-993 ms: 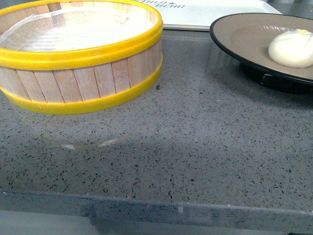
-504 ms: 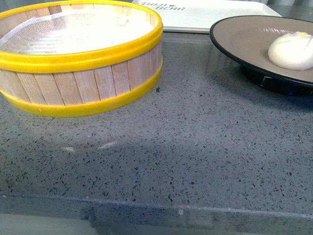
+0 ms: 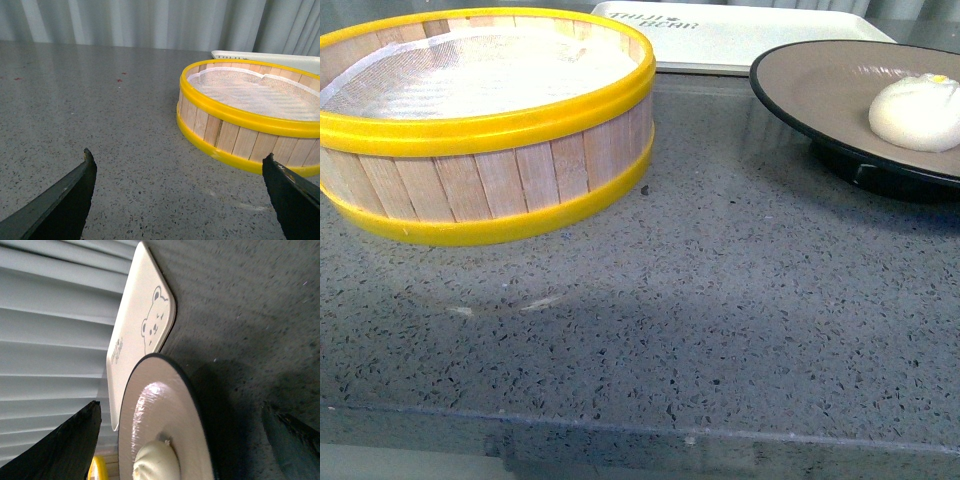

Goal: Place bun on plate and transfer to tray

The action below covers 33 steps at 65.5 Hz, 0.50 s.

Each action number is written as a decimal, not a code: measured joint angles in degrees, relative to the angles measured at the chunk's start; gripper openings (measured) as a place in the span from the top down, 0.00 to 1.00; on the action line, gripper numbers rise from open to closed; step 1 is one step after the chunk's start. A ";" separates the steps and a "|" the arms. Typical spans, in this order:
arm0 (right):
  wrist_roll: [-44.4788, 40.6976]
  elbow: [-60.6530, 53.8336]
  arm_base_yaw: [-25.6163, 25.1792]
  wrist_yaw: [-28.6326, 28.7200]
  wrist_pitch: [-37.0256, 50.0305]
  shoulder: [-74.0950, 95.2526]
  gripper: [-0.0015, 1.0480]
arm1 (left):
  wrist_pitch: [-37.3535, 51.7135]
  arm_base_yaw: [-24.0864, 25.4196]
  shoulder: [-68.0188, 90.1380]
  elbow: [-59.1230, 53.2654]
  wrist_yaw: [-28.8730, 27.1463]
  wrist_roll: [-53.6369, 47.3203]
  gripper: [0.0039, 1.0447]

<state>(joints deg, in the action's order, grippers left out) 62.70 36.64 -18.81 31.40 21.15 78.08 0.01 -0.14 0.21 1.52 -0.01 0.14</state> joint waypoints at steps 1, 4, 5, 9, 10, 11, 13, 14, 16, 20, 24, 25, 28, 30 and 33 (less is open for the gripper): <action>0.26 0.00 0.24 0.00 -0.02 0.00 0.09 | 0.00 0.00 0.00 0.00 0.00 0.00 0.06; 1.25 -0.04 1.25 0.02 -0.04 0.00 0.09 | 0.00 0.00 0.00 0.00 0.00 0.00 0.06; 1.51 -0.07 1.42 -0.02 -0.04 0.00 0.09 | 0.00 0.00 0.00 0.00 0.00 0.00 0.06; 2.78 -0.22 2.40 -0.09 0.02 0.02 0.09 | 0.00 0.00 0.00 0.00 0.00 0.00 0.06; 3.04 -0.35 2.75 -0.11 0.11 0.02 0.09 | 0.00 0.00 0.00 0.00 0.00 0.00 0.06; 3.30 -0.42 3.08 -0.24 0.17 0.02 0.09 | 0.00 0.00 0.00 0.00 0.00 0.00 0.06; 3.85 -0.50 3.72 -0.24 0.24 0.07 0.09 | 0.00 0.00 0.00 0.00 0.00 0.00 0.06; 4.09 -0.52 4.00 -0.26 0.31 0.11 0.09 | 0.00 0.00 0.00 0.00 0.00 0.00 0.06; 4.31 -0.57 4.31 -0.17 0.42 0.24 0.09 | 0.00 0.00 0.00 0.00 0.00 0.00 0.06; 5.01 -0.61 4.44 0.17 1.05 0.92 0.09 | 0.00 0.00 0.00 0.00 0.00 0.00 0.06; 5.57 -0.74 4.44 0.28 1.84 2.43 0.09 | 0.00 0.00 0.00 0.00 0.00 0.00 0.06; 5.60 -0.74 4.39 0.35 1.90 2.67 0.09 | 0.00 0.00 0.00 0.00 0.00 0.00 0.06; 5.68 -0.74 4.31 0.74 2.16 3.61 0.09 | 0.00 0.00 0.00 0.00 0.00 0.00 0.06; 5.70 -0.74 4.26 0.74 2.27 4.26 0.09 | 0.00 0.00 0.00 0.00 0.00 0.00 0.06; 6.12 -0.70 4.20 1.07 2.80 4.98 0.09 | 0.00 0.00 0.00 0.00 0.00 0.00 0.06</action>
<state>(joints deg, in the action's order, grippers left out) 68.82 35.94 -14.61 32.47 23.94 83.07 0.01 -0.14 0.21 1.52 -0.01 0.14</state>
